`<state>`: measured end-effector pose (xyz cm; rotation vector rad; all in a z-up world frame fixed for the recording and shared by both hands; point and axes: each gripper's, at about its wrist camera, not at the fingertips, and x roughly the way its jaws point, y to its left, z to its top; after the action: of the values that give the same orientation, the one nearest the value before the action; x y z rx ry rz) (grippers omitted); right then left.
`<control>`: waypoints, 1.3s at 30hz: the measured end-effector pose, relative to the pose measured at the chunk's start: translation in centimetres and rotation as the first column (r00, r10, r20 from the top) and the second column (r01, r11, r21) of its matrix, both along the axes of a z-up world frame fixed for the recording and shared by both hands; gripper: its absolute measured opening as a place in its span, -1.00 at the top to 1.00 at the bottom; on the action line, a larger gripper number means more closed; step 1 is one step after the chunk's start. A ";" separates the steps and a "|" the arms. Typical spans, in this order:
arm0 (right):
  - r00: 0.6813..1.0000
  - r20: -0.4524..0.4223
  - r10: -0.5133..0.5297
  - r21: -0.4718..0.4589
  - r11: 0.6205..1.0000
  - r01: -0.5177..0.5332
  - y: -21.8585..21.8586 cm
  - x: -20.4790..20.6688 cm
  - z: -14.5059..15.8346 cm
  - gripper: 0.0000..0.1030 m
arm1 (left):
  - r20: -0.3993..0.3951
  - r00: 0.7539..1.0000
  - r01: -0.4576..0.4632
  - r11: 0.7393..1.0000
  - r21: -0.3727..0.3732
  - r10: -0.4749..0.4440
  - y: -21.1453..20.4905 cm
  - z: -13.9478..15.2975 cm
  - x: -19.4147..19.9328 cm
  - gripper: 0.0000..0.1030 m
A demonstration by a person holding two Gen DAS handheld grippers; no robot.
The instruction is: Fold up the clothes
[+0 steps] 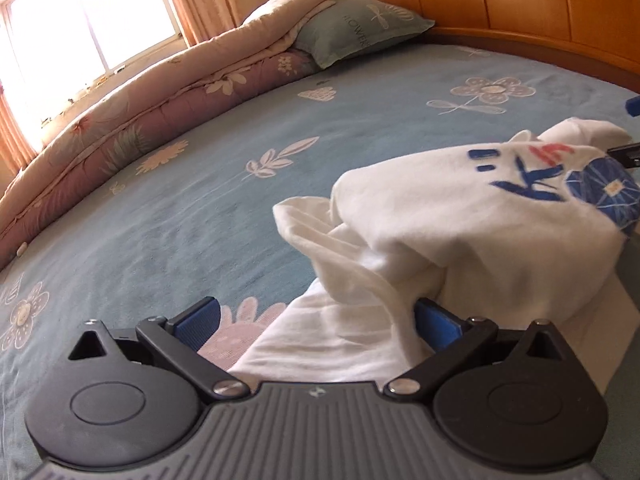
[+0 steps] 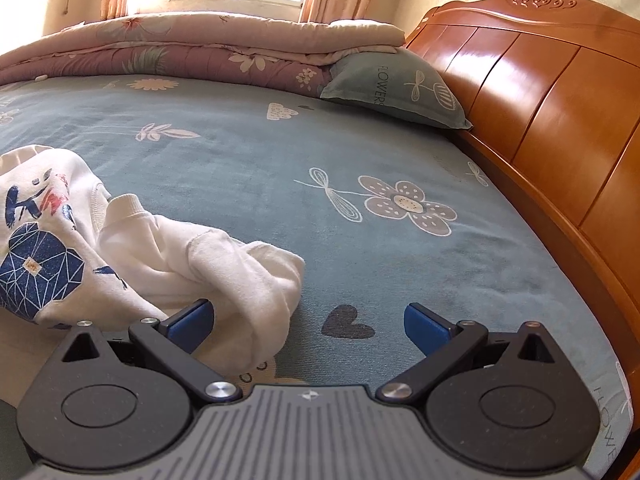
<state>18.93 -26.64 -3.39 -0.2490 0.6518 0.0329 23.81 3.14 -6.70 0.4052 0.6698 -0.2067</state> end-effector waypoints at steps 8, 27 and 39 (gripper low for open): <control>1.000 0.006 -0.020 0.001 1.000 0.020 -0.6 0.1 0.1 -1.00 | 0.031 0.998 -0.056 0.998 -0.042 0.058 2.5 1.6 -1.0 -0.98; 0.998 -0.038 -0.041 0.014 0.999 0.042 -1.1 1.0 -0.9 -1.00 | 0.002 0.991 -0.131 0.989 -0.070 0.132 1.2 0.1 2.2 -0.94; 0.993 -0.001 -0.117 -0.191 0.975 0.114 0.2 5.3 -2.4 -1.00 | 0.033 0.968 -0.245 0.963 -0.113 0.250 2.8 0.9 5.1 -0.81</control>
<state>24.22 -26.42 -5.75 -0.3960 0.6818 -0.1406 28.95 5.92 -5.82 0.2184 0.6531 0.0044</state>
